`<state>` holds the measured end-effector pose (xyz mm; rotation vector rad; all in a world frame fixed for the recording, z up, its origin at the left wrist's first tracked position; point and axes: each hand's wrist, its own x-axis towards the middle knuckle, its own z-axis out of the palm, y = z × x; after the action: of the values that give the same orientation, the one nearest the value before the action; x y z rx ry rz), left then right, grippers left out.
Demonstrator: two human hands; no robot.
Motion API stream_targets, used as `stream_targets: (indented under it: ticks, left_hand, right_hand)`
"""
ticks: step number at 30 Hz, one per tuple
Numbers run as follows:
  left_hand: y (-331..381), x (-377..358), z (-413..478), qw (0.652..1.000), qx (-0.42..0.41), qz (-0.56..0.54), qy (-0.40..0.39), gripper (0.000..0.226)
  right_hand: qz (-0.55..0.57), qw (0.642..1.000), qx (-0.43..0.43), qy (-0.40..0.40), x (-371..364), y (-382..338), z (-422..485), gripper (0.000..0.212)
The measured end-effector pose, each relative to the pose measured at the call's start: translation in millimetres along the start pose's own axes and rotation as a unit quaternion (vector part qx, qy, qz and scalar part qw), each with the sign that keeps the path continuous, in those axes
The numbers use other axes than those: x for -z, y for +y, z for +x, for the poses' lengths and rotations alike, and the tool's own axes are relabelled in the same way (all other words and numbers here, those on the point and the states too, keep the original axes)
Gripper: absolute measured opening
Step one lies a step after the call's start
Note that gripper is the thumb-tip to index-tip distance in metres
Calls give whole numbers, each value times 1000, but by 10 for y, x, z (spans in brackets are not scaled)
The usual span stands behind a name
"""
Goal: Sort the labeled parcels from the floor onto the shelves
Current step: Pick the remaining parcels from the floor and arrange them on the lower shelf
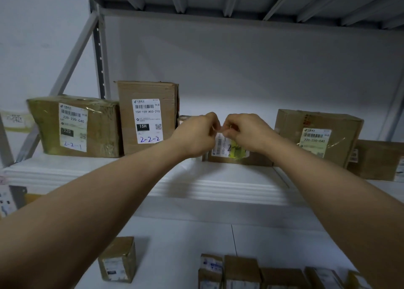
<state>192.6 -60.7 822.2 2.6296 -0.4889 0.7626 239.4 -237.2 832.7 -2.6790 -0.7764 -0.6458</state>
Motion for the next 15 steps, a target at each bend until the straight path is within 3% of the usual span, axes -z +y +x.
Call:
stream_targets:
  ticks: [3, 8, 15]
  left_hand:
    - [43, -110, -195, 999, -29, 26, 5, 11]
    - [107, -317, -641, 996, -67, 19, -54, 17]
    - [13, -711, -1530, 943, -154, -43, -293, 20]
  right_hand:
    - [-5, 1000, 4, 6, -100, -188, -200, 20]
    - [10, 998, -35, -55, -221, -350, -641, 32]
    - [140, 983, -21, -113, -600, -579, -1457, 43]
